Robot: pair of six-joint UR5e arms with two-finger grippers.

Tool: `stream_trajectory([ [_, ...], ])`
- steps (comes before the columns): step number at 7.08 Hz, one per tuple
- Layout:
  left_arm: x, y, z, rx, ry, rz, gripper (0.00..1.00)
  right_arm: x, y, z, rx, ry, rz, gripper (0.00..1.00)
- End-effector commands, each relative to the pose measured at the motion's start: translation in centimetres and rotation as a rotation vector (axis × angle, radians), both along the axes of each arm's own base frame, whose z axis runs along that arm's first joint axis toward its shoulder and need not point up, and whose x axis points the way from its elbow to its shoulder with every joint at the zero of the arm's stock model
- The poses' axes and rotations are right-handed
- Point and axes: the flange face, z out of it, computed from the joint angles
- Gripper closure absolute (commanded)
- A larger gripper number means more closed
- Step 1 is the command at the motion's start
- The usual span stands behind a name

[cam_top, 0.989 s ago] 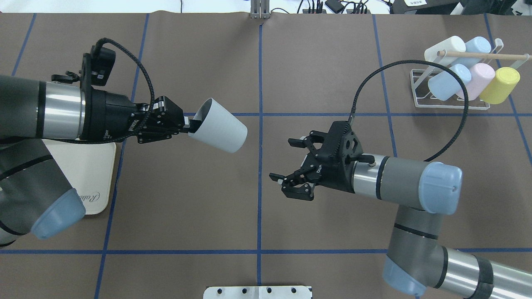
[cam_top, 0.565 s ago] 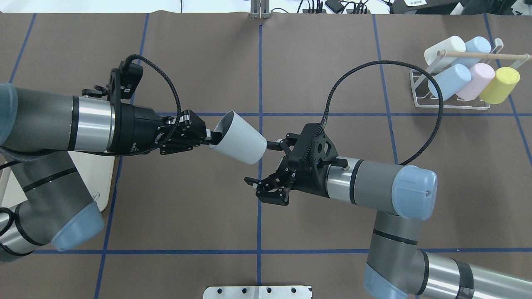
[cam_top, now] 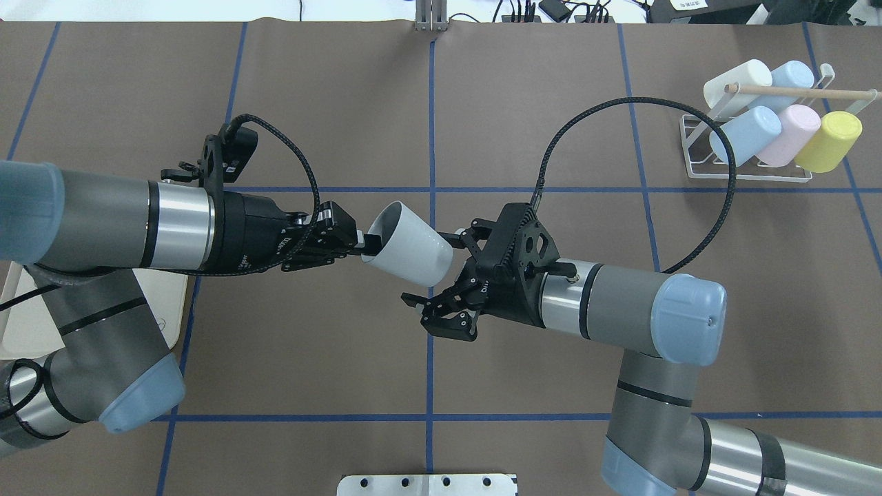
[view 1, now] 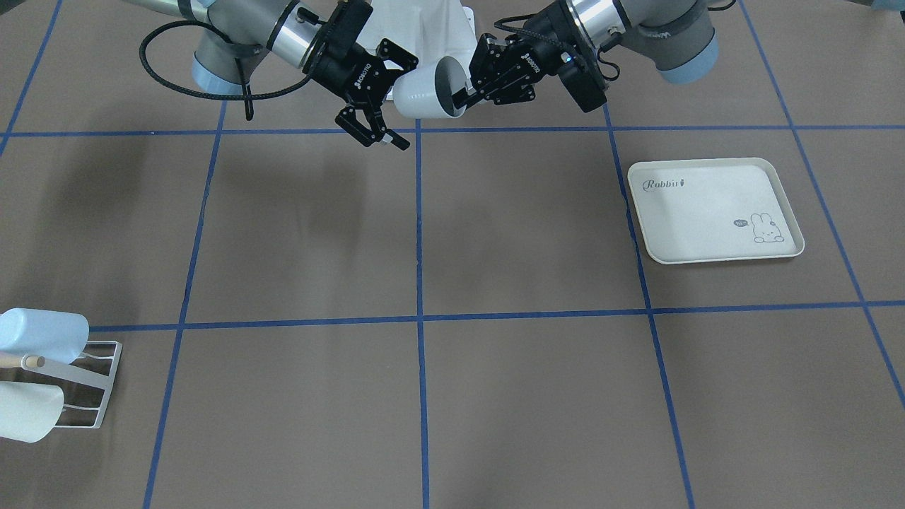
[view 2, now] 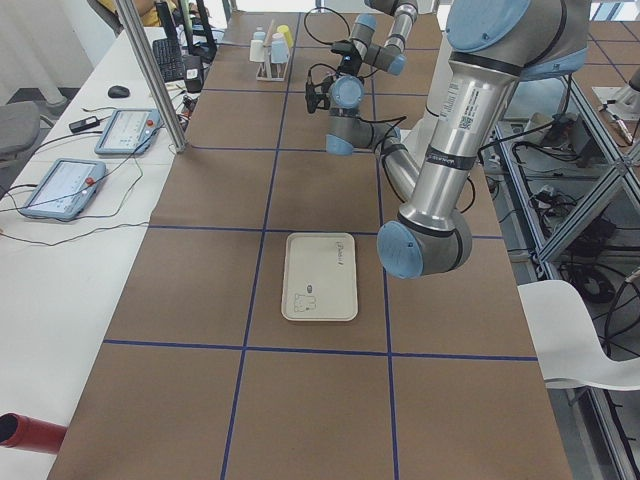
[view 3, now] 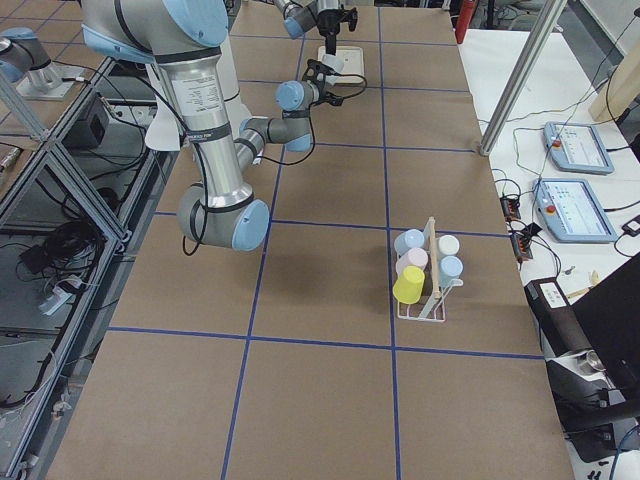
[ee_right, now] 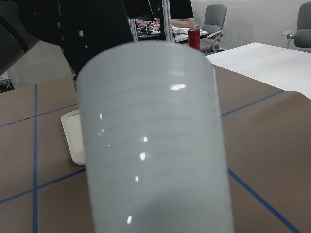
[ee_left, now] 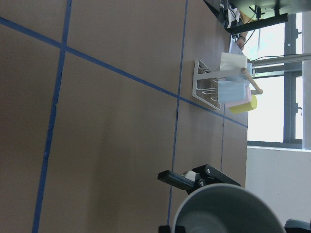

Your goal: Transfer IKEA cup to right arm and place on rack

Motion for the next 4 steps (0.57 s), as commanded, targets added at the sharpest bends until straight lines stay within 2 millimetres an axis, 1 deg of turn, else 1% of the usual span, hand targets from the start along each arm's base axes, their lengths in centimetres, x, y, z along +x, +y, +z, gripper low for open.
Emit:
stream_trajectory([
  [1,0.98,-0.4,0.92,-0.01,-0.018,-0.006,1.0,0.1,0.02,-0.07,0.002,-0.002,0.0,0.01],
  [4,1.47,-0.63,1.2,-0.014,-0.026,-0.004,1.0,0.16,-0.04,-0.08,0.002,-0.003,0.002,0.02],
])
